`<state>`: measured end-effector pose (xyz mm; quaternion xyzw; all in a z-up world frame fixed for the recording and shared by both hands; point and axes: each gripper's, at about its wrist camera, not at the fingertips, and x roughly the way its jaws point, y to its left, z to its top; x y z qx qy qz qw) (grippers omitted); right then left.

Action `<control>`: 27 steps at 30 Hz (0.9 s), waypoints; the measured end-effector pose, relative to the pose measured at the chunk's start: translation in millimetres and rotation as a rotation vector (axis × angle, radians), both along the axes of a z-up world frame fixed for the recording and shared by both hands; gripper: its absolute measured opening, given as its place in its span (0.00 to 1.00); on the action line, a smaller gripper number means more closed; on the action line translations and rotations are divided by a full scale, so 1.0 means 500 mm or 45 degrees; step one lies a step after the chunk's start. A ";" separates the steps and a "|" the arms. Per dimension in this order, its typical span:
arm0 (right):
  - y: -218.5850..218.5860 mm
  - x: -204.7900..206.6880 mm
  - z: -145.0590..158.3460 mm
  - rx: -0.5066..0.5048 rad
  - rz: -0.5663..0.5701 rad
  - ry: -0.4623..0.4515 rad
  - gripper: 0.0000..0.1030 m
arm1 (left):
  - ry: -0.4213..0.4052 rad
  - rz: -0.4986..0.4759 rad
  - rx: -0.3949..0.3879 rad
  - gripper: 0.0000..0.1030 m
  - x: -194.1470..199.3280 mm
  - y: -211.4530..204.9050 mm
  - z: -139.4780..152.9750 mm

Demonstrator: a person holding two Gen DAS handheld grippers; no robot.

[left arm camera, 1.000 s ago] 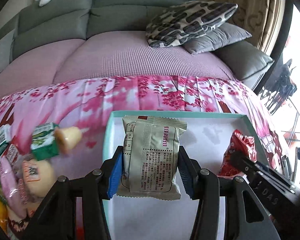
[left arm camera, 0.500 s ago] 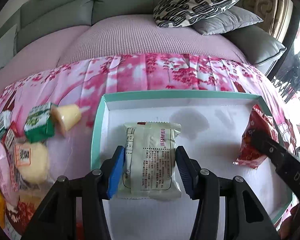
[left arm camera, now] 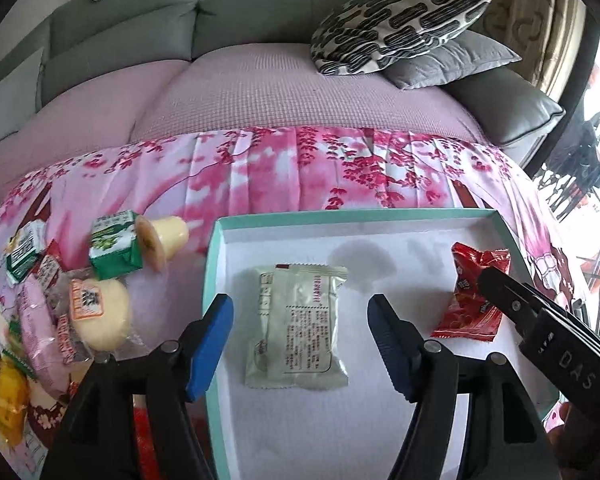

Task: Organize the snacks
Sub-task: 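Carry both packs over the tray and open both grippers to release them, then move both tools back over the snack pile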

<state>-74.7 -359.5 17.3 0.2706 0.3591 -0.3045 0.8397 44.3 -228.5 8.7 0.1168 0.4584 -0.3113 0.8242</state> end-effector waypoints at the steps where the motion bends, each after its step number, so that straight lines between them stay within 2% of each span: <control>1: 0.004 -0.001 0.002 -0.004 0.003 0.006 0.63 | 0.004 0.012 -0.003 0.74 0.001 0.004 0.002; 2: 0.006 -0.002 0.004 -0.006 0.003 0.011 0.63 | 0.007 0.023 -0.013 0.78 0.002 0.010 0.005; 4: 0.012 -0.005 0.007 -0.008 0.008 0.014 0.73 | 0.015 0.045 -0.027 0.85 0.002 0.024 0.011; 6: 0.018 -0.007 0.008 -0.012 0.014 0.013 0.80 | 0.015 0.067 -0.033 0.87 0.004 0.038 0.017; 8: 0.026 -0.008 0.011 -0.021 0.020 0.010 0.84 | 0.011 0.097 -0.033 0.93 0.007 0.056 0.024; 12: 0.049 -0.011 0.012 -0.022 0.048 -0.003 0.99 | 0.038 0.175 -0.064 0.95 0.018 0.115 0.033; 15: 0.076 -0.013 0.010 -0.018 0.060 -0.006 1.00 | 0.016 0.245 -0.057 0.95 0.020 0.161 0.039; 20: 0.128 -0.008 0.001 0.077 0.108 -0.036 1.00 | -0.019 0.348 -0.033 0.95 0.016 0.254 0.045; 23: 0.165 -0.004 0.007 0.042 0.139 -0.014 1.00 | -0.049 0.389 0.035 0.95 0.007 0.304 0.042; 27: 0.210 -0.003 0.006 0.059 0.189 -0.007 1.00 | -0.064 0.422 0.116 0.95 -0.005 0.369 0.031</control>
